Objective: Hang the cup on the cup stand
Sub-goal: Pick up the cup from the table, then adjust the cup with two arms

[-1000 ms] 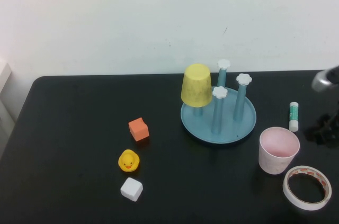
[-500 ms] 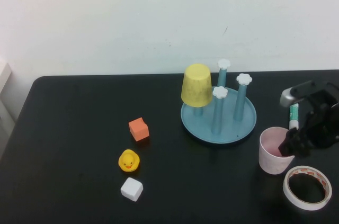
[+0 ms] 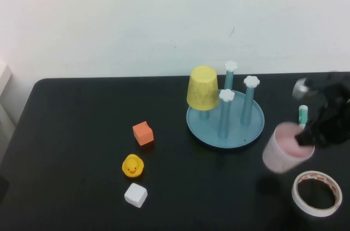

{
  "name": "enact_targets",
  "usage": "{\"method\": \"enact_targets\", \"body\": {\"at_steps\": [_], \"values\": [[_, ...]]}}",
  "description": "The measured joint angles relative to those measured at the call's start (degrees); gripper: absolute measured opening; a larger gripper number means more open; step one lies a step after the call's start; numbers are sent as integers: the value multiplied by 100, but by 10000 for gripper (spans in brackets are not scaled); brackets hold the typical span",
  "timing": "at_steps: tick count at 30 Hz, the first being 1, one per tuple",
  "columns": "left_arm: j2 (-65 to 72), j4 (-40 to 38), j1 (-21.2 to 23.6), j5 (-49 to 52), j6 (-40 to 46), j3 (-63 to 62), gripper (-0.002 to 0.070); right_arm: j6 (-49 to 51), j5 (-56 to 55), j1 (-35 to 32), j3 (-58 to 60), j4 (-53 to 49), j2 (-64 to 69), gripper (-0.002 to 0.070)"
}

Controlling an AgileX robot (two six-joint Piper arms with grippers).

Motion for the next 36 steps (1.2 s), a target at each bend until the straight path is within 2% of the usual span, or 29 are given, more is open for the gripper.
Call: {"method": "enact_targets", "body": {"at_steps": [2,4,5,6,8,12,16,19,22,24,36], "values": [[0,-1045,0,110,-10,0,244,45,135,26,0,0,-395,22],[0,-2221,0,286,-10,0,460,45,177,127,0,0,-919,22],[0,-2664,0,363,-10,0,542,45,177,187,0,16,-1134,22],[0,-3186,0,431,-10,0,596,45,177,270,0,56,-1397,21],[0,-3894,0,490,-10,0,649,-9,177,448,0,284,-1872,21],[0,-4382,0,527,-167,0,684,-871,177,1015,0,1817,-2493,20],[0,-4446,0,750,-259,0,690,-2597,95,1893,0,4366,-2627,20],[3,-4446,0,833,-322,0,691,-3715,-142,2703,0,5659,-2541,20],[3,-4446,0,833,-364,0,692,-4134,-570,3608,-22,6080,-2339,20],[3,-4446,0,833,-398,0,692,-4159,-596,3883,-98,6128,-2190,20],[12,-4446,0,730,-485,9,692,-3971,-276,4754,-982,6246,-1263,20]]}}
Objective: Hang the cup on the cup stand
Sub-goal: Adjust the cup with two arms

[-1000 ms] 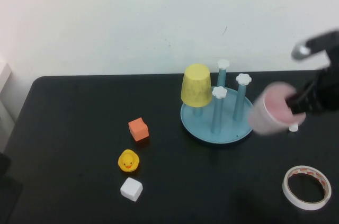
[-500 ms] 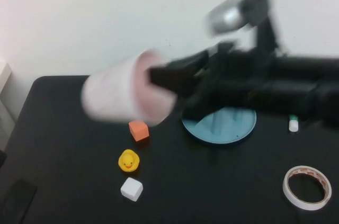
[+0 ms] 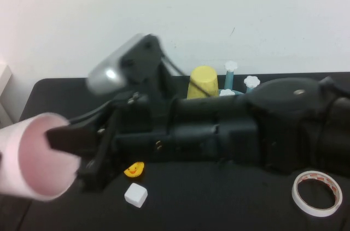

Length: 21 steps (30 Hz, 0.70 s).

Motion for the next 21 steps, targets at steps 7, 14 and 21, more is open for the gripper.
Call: {"method": "enact_targets", "body": {"at_steps": [7,14,21], "values": [[11,0,0,-234,-37,0,651,0,197,266,-70,27,281,19],[11,0,0,-266,45,0,610,11,356,258,-97,97,326,32],[11,-13,0,-280,601,0,610,360,583,273,-97,-355,326,298]]}}
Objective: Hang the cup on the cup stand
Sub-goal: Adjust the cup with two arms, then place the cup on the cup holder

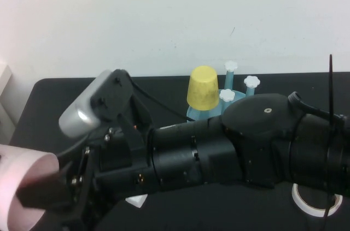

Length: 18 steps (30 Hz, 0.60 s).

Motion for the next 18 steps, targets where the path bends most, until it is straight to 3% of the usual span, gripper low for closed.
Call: {"method": "enact_targets", "body": {"at_steps": [3,5,12,15,18], "values": [[0,-11,0,-55,768,-12,610,82,71,0,0,-416,-23,389],[0,-21,0,-176,1559,-91,610,222,98,0,0,-881,-78,413],[0,-22,0,-422,5032,-752,610,1820,957,-365,0,-3669,-650,428],[0,-28,0,-374,6890,-978,610,2532,1774,-584,0,-5245,-975,366],[0,-28,0,-293,8618,-1038,610,3358,2702,-704,0,-6657,-1276,195]]}}
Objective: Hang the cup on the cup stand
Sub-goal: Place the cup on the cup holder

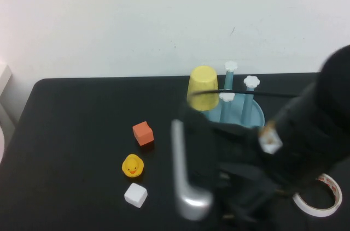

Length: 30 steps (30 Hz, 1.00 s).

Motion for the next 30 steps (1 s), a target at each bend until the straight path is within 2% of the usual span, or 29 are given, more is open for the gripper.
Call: {"method": "enact_targets", "body": {"at_steps": [1,3,6,9,15,20,30], "values": [[0,0,0,12,463,0,610,228,259,-11,0,-369,-92,127],[83,0,0,39,1448,0,610,822,819,-20,0,-1209,-265,56],[352,0,0,108,2367,0,610,1544,1239,-23,0,-2143,-518,20],[825,0,0,434,2647,-11,610,2068,1327,-23,0,-2724,-849,10],[2109,70,0,1867,2788,-353,610,2700,1358,-23,0,-3205,-1659,8],[3393,123,0,2662,2695,-1135,610,2790,1358,-23,0,-3222,-2125,6],[6134,175,-3,3575,1307,-3475,609,2809,1358,-23,0,-3222,-2277,6]]}}
